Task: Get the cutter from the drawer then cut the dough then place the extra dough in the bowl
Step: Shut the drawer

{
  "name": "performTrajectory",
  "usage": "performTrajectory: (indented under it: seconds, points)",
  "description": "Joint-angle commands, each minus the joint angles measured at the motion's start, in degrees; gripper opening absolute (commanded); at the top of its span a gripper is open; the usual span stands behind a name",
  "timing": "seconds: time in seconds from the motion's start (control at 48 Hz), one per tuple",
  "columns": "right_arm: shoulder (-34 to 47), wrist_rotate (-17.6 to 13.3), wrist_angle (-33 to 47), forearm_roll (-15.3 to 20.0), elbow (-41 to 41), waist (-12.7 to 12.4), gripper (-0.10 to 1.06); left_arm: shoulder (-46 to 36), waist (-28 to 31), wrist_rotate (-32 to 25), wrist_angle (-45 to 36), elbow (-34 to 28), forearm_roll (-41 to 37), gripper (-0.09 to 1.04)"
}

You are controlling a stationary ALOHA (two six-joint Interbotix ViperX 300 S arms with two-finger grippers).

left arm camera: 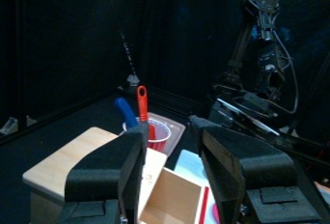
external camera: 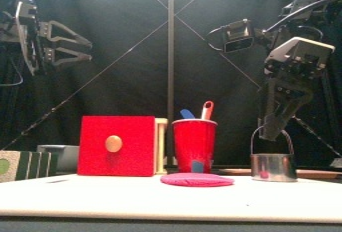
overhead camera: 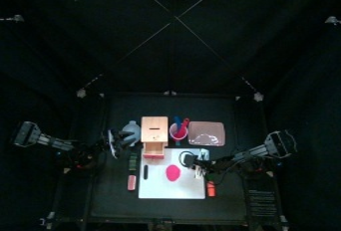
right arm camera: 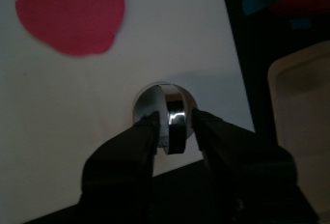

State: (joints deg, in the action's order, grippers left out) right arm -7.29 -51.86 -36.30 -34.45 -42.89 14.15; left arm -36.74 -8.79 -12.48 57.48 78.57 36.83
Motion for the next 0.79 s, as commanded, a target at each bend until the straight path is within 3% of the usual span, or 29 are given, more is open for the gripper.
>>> performTrajectory:
  seconds: [0.021, 0.188, 0.271, 0.417, 0.479, 0.646, 0.792]
  points:
    - [-3.0, -0.2, -0.4, -0.2, 1.6, -0.5, 0.85, 0.1, 1.6, 0.0, -0.9, -2.1, 0.6, 0.78]
    - [-4.0, -0.1, -0.5, -2.8, 5.0, -1.8, 0.92, 0.1, 5.1, -0.4, -2.9, -4.5, 1.0, 0.78]
    - [-3.3, 0.1, 0.2, -5.2, 8.0, -2.2, 0.91, 0.2, 10.3, 0.1, -7.1, -7.0, 2.5, 0.78]
    - [-0.1, 0.0, 4.0, -10.0, 11.8, -2.3, 0.9, 0.2, 22.3, -0.8, -22.4, -13.4, 10.3, 0.77]
    - [1.3, -0.1, 5.7, -11.0, 13.1, -2.3, 0.89, 0.5, 29.8, -2.5, -33.0, -17.2, 9.1, 0.75]
    - [6.4, 0.3, 10.5, -11.6, 16.8, -2.4, 0.72, 3.3, 43.2, -6.5, -57.7, -27.6, 0.7, 0.61]
    - [9.9, 0.7, 12.4, -11.6, 20.0, -2.2, 0.49, 7.8, 48.0, -7.4, -67.8, -35.2, -6.6, 0.39]
